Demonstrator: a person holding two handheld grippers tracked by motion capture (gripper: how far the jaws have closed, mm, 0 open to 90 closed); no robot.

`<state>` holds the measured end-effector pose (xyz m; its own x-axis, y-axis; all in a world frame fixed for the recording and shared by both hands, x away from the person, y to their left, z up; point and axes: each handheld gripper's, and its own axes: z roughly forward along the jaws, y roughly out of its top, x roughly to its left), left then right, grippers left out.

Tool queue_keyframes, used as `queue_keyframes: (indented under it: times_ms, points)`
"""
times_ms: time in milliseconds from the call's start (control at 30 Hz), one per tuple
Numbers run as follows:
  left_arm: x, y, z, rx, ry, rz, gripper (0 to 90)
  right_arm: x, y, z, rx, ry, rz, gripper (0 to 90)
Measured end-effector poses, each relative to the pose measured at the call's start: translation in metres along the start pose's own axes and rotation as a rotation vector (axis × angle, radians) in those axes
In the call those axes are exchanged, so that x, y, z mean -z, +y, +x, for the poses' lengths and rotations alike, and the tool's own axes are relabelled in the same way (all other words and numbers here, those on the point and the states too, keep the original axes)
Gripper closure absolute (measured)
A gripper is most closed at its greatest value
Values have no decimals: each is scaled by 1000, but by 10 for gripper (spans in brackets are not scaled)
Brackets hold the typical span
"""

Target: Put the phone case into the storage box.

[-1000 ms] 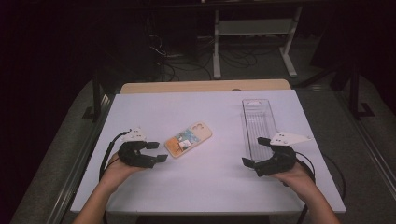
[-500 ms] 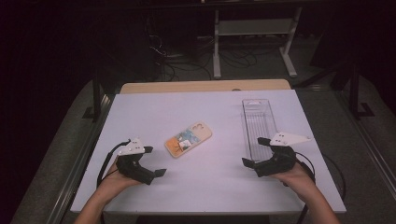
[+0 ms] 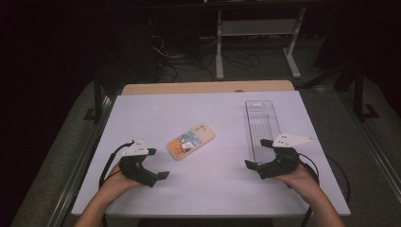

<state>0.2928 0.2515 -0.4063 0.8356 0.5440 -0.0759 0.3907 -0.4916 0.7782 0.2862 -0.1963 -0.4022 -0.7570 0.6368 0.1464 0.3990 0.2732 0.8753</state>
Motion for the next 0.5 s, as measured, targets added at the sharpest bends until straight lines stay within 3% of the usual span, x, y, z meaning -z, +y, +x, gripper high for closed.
queue_keyframes:
  times_ms: [167, 467, 500]
  points:
    - [-1, 4, 2, 24, -6, -7, 0, 0, 1, -2, -2, 12, 2, 5]
    - [-5, 12, 4, 22, -16, -11, 0, -1, 1, -3, -12, 19, -2, 6]
    - [-5, 13, 6, 8, -15, -6, 0, -1, 1, -3, -10, 17, -2, 6]
